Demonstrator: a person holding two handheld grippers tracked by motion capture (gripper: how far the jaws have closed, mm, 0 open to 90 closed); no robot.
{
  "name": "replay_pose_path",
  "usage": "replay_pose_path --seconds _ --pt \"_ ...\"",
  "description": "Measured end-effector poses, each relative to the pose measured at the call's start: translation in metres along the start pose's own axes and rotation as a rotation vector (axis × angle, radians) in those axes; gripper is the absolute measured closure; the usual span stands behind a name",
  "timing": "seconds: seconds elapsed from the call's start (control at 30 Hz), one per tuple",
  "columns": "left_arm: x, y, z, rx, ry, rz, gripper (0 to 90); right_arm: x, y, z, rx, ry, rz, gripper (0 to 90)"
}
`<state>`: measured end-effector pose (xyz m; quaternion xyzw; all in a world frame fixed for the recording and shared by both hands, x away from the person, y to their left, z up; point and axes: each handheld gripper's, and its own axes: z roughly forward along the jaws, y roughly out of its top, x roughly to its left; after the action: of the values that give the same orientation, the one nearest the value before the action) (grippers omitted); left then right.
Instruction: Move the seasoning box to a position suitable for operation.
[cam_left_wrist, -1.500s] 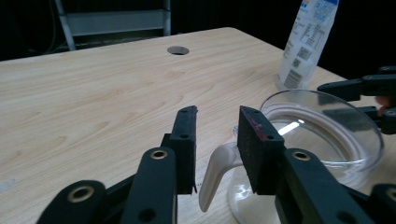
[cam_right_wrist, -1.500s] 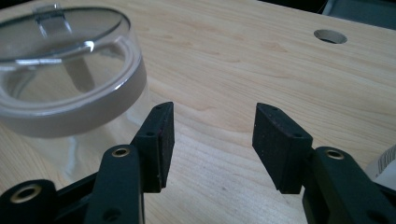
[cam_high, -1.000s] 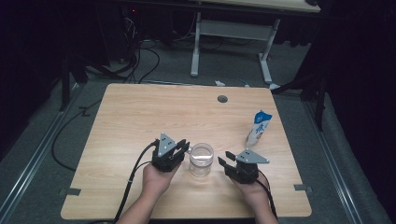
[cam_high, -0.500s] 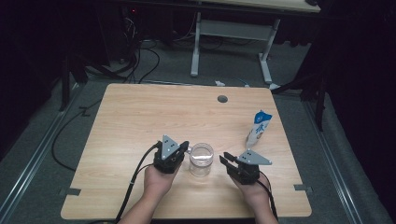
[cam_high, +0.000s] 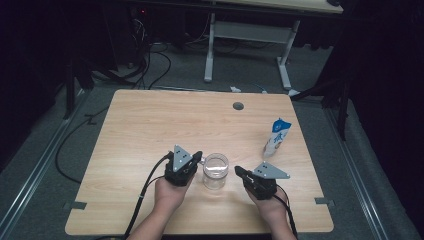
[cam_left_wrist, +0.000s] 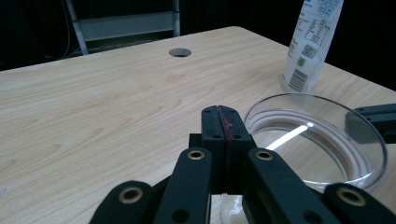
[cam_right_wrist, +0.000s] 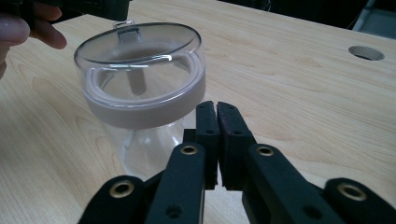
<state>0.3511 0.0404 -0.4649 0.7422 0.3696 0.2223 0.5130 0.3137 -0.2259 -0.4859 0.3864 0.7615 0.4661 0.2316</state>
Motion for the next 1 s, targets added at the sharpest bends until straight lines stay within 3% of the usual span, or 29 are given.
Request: replay_pose_path --seconds 0.27,0.5,0.7,1.0 --pt "-0.0009 -0.0002 -0.0007 0.001 -0.003 0.005 90.0 0.0001 0.0003 0.0011 -0.008 -0.015 0.016 89.9" --pt "-0.0046 -0.0001 -0.0017 0.005 -0.013 0.017 90.0 0.0062 0.004 0.0028 0.0 -0.062 0.003 90.0" --pt "-0.0077 -0.0005 -0.0013 -0.002 0.008 0.026 90.0 0.0061 0.0044 0.0009 -0.001 -0.063 -0.003 90.0" --pt "-0.0076 -0.0015 0.0002 -0.002 -0.005 0.026 90.0 0.0054 0.0045 -0.0017 -0.02 -0.049 -0.007 89.9"
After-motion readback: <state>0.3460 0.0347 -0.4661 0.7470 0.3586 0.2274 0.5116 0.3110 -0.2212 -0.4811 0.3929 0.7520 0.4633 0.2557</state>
